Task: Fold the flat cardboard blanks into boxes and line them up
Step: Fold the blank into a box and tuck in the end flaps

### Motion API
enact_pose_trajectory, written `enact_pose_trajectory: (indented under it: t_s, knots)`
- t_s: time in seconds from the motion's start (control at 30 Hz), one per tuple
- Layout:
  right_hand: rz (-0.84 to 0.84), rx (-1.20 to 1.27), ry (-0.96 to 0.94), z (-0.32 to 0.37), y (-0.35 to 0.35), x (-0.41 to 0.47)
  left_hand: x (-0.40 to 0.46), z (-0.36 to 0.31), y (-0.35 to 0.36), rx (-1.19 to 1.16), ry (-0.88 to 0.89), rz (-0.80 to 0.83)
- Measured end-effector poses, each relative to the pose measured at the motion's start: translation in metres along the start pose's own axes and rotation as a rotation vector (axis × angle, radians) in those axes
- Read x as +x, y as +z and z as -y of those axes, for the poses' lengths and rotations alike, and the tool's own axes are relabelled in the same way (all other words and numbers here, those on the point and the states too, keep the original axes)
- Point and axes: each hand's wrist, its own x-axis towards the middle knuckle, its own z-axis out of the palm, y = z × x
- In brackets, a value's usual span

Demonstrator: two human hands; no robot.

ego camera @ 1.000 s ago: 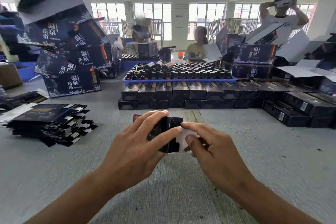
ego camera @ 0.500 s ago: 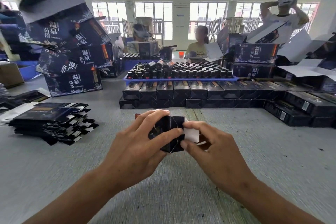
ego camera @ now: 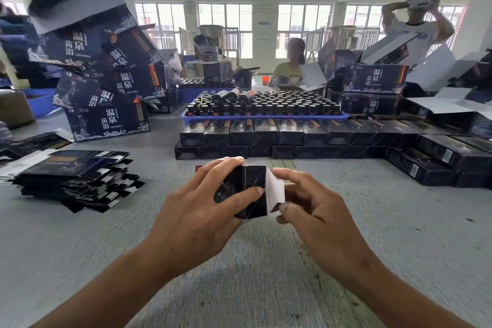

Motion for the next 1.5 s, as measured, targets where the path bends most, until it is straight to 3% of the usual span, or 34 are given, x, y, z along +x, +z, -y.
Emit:
enact_pose_trajectory:
  t_s: [0.33, 0.67, 1.17, 1.5]
  knots:
    - [-0.064, 0.119, 0.084, -0.002, 0.006, 0.003, -0.002, -0.009, 0.004, -0.155, -0.057, -0.029]
    - [-0.078, 0.171, 0.109, -0.001, 0.004, 0.003, 0.001, -0.018, 0.002, -0.147, -0.100, -0.034]
    - [-0.164, 0.020, 0.075, 0.004, 0.008, 0.000, 0.002, -0.020, 0.004, -0.150, -0.065, -0.028]
    - [-0.087, 0.026, 0.071, 0.005, 0.002, 0.001, 0.002, -0.019, 0.000, -0.148, -0.087, -0.051]
